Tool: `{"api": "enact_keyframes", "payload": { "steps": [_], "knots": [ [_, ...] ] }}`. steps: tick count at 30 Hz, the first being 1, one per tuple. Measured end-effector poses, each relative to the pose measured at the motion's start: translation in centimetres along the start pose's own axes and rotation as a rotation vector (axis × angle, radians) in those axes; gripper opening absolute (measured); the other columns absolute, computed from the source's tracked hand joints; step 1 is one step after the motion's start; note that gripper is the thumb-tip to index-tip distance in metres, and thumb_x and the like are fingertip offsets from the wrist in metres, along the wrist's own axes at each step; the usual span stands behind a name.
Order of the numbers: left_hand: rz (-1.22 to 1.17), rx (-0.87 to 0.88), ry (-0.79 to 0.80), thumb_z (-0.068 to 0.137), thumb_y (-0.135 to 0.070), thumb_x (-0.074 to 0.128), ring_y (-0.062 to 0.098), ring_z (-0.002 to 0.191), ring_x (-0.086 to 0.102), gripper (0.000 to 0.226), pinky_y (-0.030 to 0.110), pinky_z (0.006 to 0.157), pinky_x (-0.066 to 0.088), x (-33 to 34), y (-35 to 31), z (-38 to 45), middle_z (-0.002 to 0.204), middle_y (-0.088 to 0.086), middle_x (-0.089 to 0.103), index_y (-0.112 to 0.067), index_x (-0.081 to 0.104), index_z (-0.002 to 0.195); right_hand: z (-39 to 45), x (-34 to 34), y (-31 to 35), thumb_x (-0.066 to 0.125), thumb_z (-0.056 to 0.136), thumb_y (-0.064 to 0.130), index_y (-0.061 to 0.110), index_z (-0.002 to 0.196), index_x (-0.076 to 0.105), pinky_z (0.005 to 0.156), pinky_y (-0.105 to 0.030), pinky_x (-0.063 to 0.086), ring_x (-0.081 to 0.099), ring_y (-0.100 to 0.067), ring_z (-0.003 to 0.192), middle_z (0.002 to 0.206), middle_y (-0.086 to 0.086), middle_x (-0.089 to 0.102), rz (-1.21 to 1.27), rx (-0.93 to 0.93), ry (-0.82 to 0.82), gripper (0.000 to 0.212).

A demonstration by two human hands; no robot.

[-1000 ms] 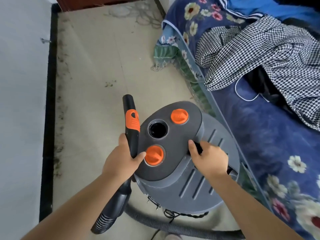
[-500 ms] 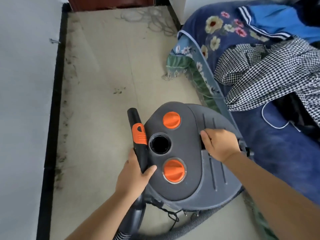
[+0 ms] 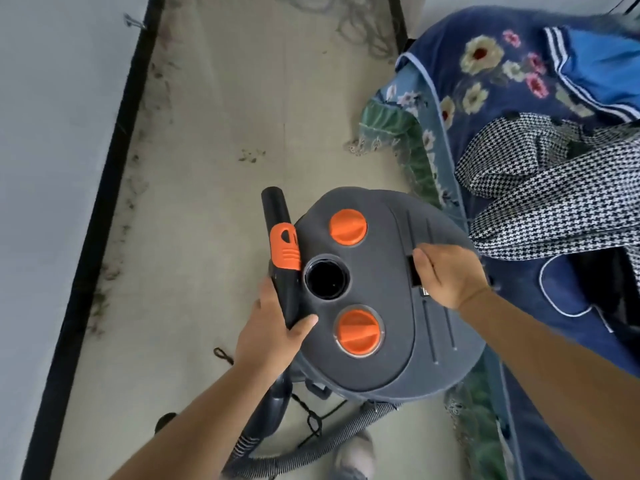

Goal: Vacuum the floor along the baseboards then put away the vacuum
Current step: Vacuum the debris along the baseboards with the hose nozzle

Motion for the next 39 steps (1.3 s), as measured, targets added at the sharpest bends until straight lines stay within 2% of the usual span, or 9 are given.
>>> {"api": "enact_keyframes", "payload": {
  "steps": [7, 9, 12, 15, 20, 23, 26, 34, 39],
  "knots": [
    [-0.084, -0.045, -0.066, 0.078, -0.028, 0.071, 0.028, 0.112, 0.054, 0.073, 0.041, 0.090, 0.047, 1.5, -1.9, 0.0, 0.127, 0.004, 0.053, -0.017, 0.028, 0.137, 1.6, -0.1, -2.2, 0.033, 0.083, 0.022, 0.006, 0.047, 0.050, 0.049, -0.006, 0.004, 0.043, -0.028, 0.026, 0.035, -0.006, 0.046, 0.007, -0.034, -0.047, 0.043],
    [-0.084, -0.038, -0.066, 0.078, -0.028, 0.071, 0.028, 0.114, 0.053, 0.075, 0.038, 0.090, 0.046, 1.7, -2.5, 0.6, 0.129, 0.004, 0.052, -0.018, 0.027, 0.138, 1.7, 0.0, -2.9, 0.028, 0.085, 0.026, 0.003, 0.050, 0.052, 0.044, -0.013, 0.017, 0.047, -0.031, 0.030, 0.038, -0.011, 0.049, 0.049, -0.003, -0.023, 0.048],
    [-0.092, -0.055, -0.070, 0.080, -0.029, 0.069, 0.027, 0.113, 0.053, 0.070, 0.034, 0.089, 0.044, 1.5, -3.3, 1.5, 0.127, 0.005, 0.052, -0.018, 0.030, 0.136, 2.5, -0.2, -2.9, 0.013, 0.083, 0.040, -0.003, 0.065, 0.060, 0.053, -0.029, 0.028, 0.057, -0.039, 0.053, 0.057, -0.023, 0.060, 0.065, 0.077, 0.045, 0.066],
    [-0.112, -0.081, -0.074, 0.082, -0.028, 0.067, 0.027, 0.111, 0.053, 0.064, 0.032, 0.085, 0.043, 1.3, -3.6, 1.5, 0.126, 0.005, 0.053, -0.015, 0.031, 0.134, 3.1, 0.0, -3.2, 0.012, 0.090, 0.039, -0.003, 0.084, 0.061, 0.059, -0.031, 0.029, 0.060, -0.040, 0.076, 0.080, -0.023, 0.065, -0.019, 0.167, 0.183, 0.064],
    [-0.089, -0.103, -0.108, 0.085, -0.029, 0.064, 0.027, 0.104, 0.056, 0.063, 0.033, 0.084, 0.045, -0.2, -2.9, -0.5, 0.117, 0.003, 0.056, -0.016, 0.028, 0.135, 4.6, -2.3, 1.8, 0.041, 0.079, 0.029, 0.000, 0.079, 0.063, 0.055, -0.036, 0.049, 0.063, -0.034, 0.068, 0.076, -0.017, 0.064, -0.117, -0.159, 0.011, 0.036],
    [-0.101, -0.124, -0.173, 0.085, -0.029, 0.064, 0.018, 0.079, 0.056, 0.054, 0.029, 0.070, 0.047, -1.8, -2.3, -0.8, 0.089, -0.007, 0.054, -0.017, 0.033, 0.128, 7.7, -1.8, 5.8, 0.055, 0.087, 0.021, 0.000, 0.102, 0.062, 0.065, -0.039, 0.049, 0.060, -0.035, 0.093, 0.104, -0.017, 0.060, -0.121, -0.214, 0.106, 0.027],
    [-0.131, -0.151, -0.215, 0.086, -0.028, 0.063, 0.005, 0.065, 0.052, 0.040, 0.019, 0.054, 0.040, -3.0, -1.5, -1.1, 0.079, -0.011, 0.049, -0.021, 0.036, 0.114, 10.2, -0.1, 6.8, 0.044, 0.097, 0.017, 0.003, 0.119, 0.051, 0.085, -0.038, 0.040, 0.041, -0.033, 0.117, 0.124, -0.015, 0.045, -0.168, -0.139, 0.366, 0.027],
    [-0.189, -0.240, -0.332, 0.088, -0.028, 0.061, 0.008, 0.058, 0.048, 0.026, 0.019, 0.048, 0.035, -6.0, 0.6, -2.3, 0.073, -0.005, 0.049, -0.021, 0.039, 0.101, 11.0, 0.1, 7.1, 0.040, 0.098, 0.019, -0.002, 0.118, 0.046, 0.086, -0.039, 0.041, 0.046, -0.036, 0.114, 0.123, -0.023, 0.047, -0.205, 0.029, 0.414, 0.030],
    [-0.257, -0.283, -0.361, 0.088, -0.029, 0.060, 0.010, 0.059, 0.047, 0.024, 0.018, 0.048, 0.032, -8.7, 1.0, -3.3, 0.074, 0.000, 0.051, -0.017, 0.041, 0.098, 10.6, 0.0, 7.1, 0.043, 0.096, 0.014, -0.003, 0.121, 0.043, 0.087, -0.038, 0.042, 0.045, -0.036, 0.115, 0.124, -0.023, 0.043, -0.256, 0.019, 0.482, 0.030]
  ]
}}
Point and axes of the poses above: each hand's wrist, its own z-axis towards the middle knuckle, its own x-axis out of the palm, y = z × x, the point moved 5 cm from there along z, towards the middle knuckle
